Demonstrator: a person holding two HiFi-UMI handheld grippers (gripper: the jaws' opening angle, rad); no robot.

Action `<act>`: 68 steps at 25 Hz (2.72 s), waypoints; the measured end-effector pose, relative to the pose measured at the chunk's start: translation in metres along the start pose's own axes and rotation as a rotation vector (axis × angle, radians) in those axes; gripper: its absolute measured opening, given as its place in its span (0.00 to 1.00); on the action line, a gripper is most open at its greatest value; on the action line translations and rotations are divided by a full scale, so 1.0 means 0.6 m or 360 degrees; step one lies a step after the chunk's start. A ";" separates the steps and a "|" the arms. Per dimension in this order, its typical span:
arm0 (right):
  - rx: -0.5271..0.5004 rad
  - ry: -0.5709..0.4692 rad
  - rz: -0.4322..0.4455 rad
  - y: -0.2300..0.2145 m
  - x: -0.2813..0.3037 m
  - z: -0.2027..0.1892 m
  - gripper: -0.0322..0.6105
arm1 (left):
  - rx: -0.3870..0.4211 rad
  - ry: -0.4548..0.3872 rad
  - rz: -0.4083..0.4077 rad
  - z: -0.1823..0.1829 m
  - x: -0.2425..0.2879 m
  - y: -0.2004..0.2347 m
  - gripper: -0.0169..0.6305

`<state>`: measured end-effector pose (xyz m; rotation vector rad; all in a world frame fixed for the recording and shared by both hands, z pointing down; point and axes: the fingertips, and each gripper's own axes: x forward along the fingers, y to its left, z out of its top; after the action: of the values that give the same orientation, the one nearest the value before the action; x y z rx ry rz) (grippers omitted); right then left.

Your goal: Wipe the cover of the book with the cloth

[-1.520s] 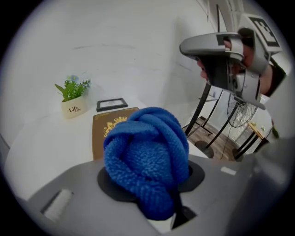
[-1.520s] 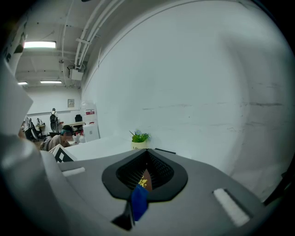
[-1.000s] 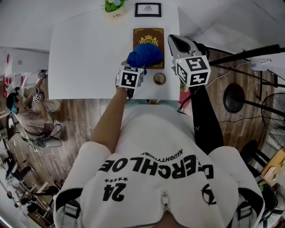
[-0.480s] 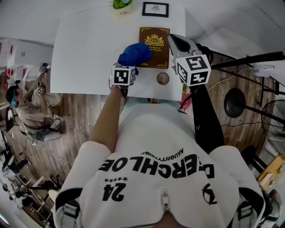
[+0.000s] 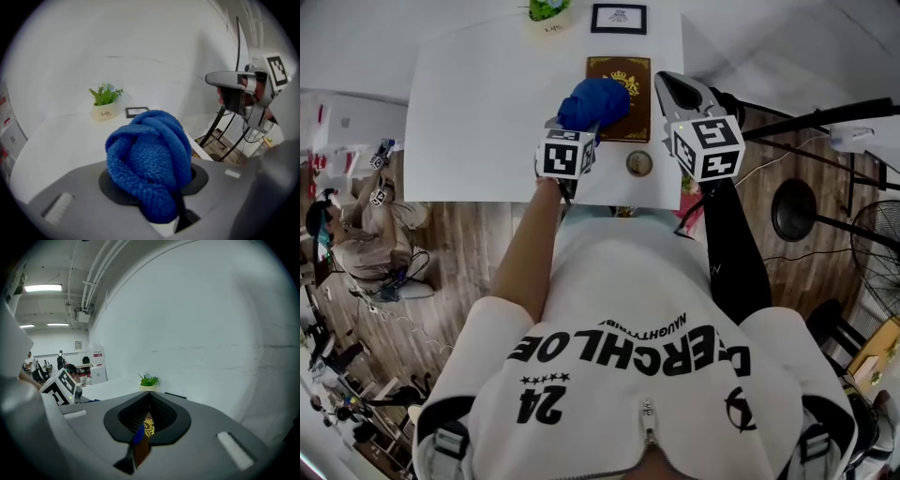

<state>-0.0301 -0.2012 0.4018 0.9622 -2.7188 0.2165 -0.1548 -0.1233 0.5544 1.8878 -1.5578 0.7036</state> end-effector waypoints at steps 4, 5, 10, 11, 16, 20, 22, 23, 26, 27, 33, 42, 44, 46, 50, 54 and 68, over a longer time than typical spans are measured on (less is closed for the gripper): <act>0.0009 0.0001 -0.0024 -0.005 -0.007 -0.003 0.05 | 0.0086 0.0004 -0.0127 0.008 0.012 -0.062 0.38; 0.0013 0.0003 -0.0030 -0.007 -0.008 -0.005 0.05 | 0.0111 0.0013 -0.0161 0.006 0.016 -0.079 0.38; 0.0018 0.0012 -0.0053 -0.013 -0.015 -0.012 0.05 | 0.0215 0.0132 -0.0347 -0.030 0.039 -0.161 0.38; 0.0017 0.0012 -0.0055 -0.013 -0.016 -0.012 0.05 | 0.0235 0.0166 -0.0362 -0.041 0.044 -0.170 0.38; 0.0013 0.0012 -0.0049 -0.012 -0.015 -0.010 0.05 | 0.0278 0.0165 -0.0352 -0.058 0.048 -0.167 0.38; 0.0012 0.0012 -0.0026 -0.005 -0.006 -0.009 0.05 | 0.0223 0.0170 -0.0307 -0.065 0.038 -0.140 0.38; 0.0009 0.0011 -0.0009 0.000 0.001 -0.008 0.05 | 0.0176 0.0173 -0.0274 -0.071 0.029 -0.124 0.38; 0.0007 0.0010 0.0001 0.003 0.004 -0.007 0.05 | 0.0154 0.0172 -0.0261 -0.075 0.025 -0.115 0.38; 0.0000 0.0010 0.0035 0.014 0.016 -0.004 0.05 | 0.0089 0.0161 -0.0216 -0.083 0.016 -0.086 0.38; -0.0003 0.0011 0.0048 0.018 0.020 -0.004 0.05 | 0.0073 0.0160 -0.0192 -0.087 0.015 -0.073 0.38; -0.0013 0.0009 0.0092 0.031 0.036 -0.005 0.05 | -0.0062 0.0184 -0.0060 -0.113 0.008 -0.013 0.38; 0.0003 0.0004 0.0069 0.019 0.032 -0.005 0.05 | -0.0061 0.0162 0.0011 -0.085 -0.002 0.004 0.38; 0.0013 0.0004 0.0038 0.006 0.024 -0.007 0.05 | -0.0044 0.0118 0.0004 -0.055 0.001 -0.001 0.38; 0.0024 0.0004 0.0004 -0.008 0.014 -0.009 0.05 | -0.0011 0.0084 -0.0009 -0.029 0.008 -0.008 0.38; 0.0047 0.0005 -0.0067 -0.038 -0.007 -0.014 0.05 | 0.0042 0.0040 -0.0088 0.015 0.031 -0.048 0.38; 0.0064 0.0014 -0.0135 -0.064 -0.021 -0.023 0.05 | 0.0153 0.0099 -0.0207 0.019 0.072 -0.106 0.38; 0.0054 0.0019 -0.0111 -0.061 -0.006 -0.016 0.05 | 0.0033 0.0200 -0.0157 -0.027 0.078 -0.060 0.38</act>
<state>-0.0024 -0.2251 0.4121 1.0597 -2.6736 0.2554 -0.1114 -0.1375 0.5953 1.8834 -1.3750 0.7812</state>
